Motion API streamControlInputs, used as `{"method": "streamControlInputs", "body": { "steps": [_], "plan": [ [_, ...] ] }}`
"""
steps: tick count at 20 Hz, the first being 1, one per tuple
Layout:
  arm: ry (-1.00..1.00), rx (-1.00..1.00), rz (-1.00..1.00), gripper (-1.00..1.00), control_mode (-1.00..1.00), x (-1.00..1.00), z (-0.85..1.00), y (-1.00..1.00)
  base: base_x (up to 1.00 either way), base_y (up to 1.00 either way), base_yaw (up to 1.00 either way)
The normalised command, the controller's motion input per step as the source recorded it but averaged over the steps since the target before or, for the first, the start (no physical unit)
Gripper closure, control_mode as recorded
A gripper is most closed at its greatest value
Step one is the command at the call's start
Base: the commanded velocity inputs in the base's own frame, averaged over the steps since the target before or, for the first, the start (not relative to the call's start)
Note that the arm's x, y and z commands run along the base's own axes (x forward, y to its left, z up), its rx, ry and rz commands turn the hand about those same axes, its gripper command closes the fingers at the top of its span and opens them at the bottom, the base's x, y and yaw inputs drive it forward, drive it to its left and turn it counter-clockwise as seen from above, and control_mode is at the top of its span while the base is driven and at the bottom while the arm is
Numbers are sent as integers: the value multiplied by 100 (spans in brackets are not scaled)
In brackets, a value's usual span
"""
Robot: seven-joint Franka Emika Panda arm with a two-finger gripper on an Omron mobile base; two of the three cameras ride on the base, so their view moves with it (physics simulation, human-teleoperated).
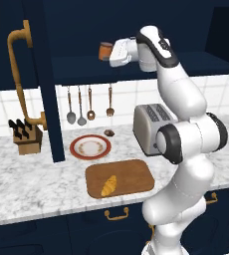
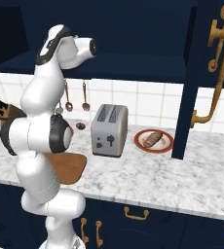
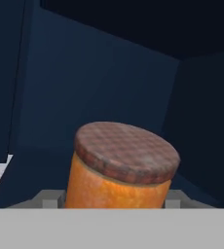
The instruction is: From the different types of pastries on the counter, select a croissant and place it on the cutting board. Then retrieve a jar of jam from the cabinet and place it alongside the croissant on the cutting board.
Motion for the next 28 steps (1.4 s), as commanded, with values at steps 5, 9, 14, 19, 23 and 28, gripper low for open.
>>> {"method": "streamControlInputs", "body": {
  "steps": [5,9,14,19,23,28],
  "plan": [
    [7,10,-20,100,-100,-60,71,-1,0,0,0],
    [15,4,-28,100,-100,-100,18,-6,0,0,0],
    [2,1,-24,100,-100,-100,-6,-16,0,0,0],
    [1,4,-23,100,-100,-100,1,-28,0,0,0],
    [3,0,-16,100,-100,-100,0,-25,0,0,0],
    [1,0,-6,100,-100,-100,-5,-30,0,0,0]
  ]
}}
